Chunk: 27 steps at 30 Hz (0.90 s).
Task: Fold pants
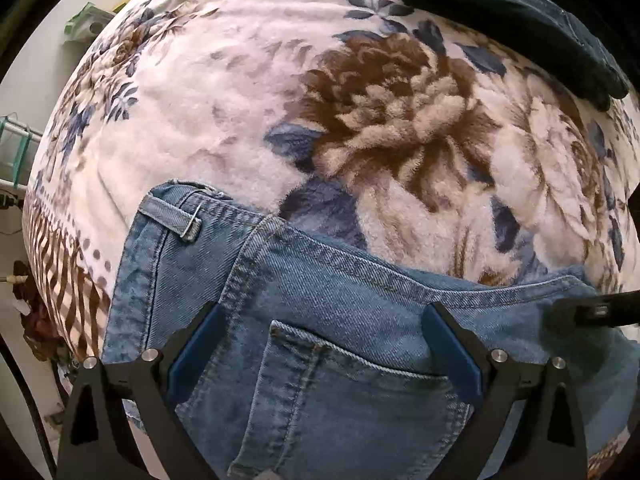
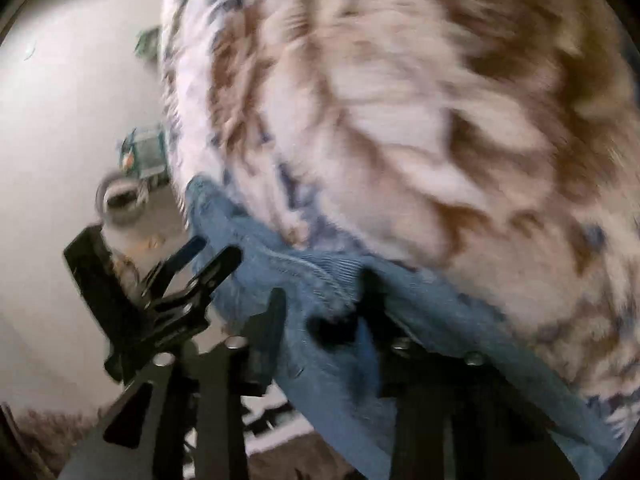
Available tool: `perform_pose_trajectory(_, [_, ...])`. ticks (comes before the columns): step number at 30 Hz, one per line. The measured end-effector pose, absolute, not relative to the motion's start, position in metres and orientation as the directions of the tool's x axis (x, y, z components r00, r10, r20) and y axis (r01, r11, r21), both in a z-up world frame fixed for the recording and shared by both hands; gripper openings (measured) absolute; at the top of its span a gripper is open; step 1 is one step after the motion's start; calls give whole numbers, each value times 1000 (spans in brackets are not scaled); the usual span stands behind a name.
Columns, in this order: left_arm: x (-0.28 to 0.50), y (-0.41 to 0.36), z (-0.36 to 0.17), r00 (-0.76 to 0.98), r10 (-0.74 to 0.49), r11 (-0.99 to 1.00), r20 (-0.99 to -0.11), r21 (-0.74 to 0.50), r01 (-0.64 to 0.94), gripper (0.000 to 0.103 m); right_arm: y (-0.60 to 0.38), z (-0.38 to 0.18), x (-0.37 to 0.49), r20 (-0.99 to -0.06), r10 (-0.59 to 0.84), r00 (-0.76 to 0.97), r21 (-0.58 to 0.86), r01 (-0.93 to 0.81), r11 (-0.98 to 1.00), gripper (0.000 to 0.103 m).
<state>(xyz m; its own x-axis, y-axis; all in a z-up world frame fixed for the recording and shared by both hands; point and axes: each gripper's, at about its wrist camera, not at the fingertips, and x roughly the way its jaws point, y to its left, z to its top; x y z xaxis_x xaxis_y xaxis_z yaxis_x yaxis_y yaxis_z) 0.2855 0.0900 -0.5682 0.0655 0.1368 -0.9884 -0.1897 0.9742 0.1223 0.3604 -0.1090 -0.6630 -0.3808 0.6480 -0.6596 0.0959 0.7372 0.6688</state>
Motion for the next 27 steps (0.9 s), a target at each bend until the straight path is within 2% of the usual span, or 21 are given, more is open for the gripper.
perform_pose_trajectory(3, [288,90,-572,62,124,979,-990,112,-170,102,-115,-639,375,-746,602,-285,595,121,794,9])
perform_pose_trajectory(6, [288,93,-573,59,119,981,-991,108,-164,102,-140,-626,388,-758,624,-192,578,247,778,8])
perform_pose_trajectory(10, [286,95,-569,47,113,976,-993,101,-194,102,-152,-610,393,-761,619,-196,575,239,782,8])
perform_pose_trajectory(12, [284,97,-563,54,123,972,-991,109,-209,102,-148,-589,387,-780,602,-172,582,155,799,9])
perform_pose_trajectory(14, [280,96,-554,75,121,968,-990,101,-229,102,-139,-579,376,-756,627,-189,615,127,779,13])
perform_pose_trajectory(17, [279,89,-545,94,129,966,-987,103,-238,102,-119,-584,352,-693,671,-262,671,106,734,13])
perform_pose_trajectory(18, [278,86,-544,101,132,966,-986,105,-235,102,-112,-593,347,-725,627,-284,634,80,769,13])
perform_pose_trajectory(20, [277,80,-543,103,145,967,-984,119,-223,102,-116,-613,348,-894,380,-238,389,12,921,13])
perform_pose_trajectory(21, [275,76,-543,100,150,968,-984,126,-216,102,-125,-620,350,-921,333,-204,331,45,943,10])
perform_pose_trajectory(24, [273,63,-540,94,135,972,-986,113,-206,102,-160,-601,346,-888,450,-96,422,216,880,13])
perform_pose_trajectory(25, [272,59,-536,105,129,973,-986,105,-203,102,-171,-587,340,-884,464,-51,443,222,869,16])
perform_pose_trajectory(26, [272,53,-532,118,126,975,-985,102,-195,102,-184,-573,332,-892,453,-12,438,231,869,31])
perform_pose_trajectory(27, [271,45,-528,129,125,977,-984,100,-187,102,-199,-562,323,-905,424,20,415,251,875,56])
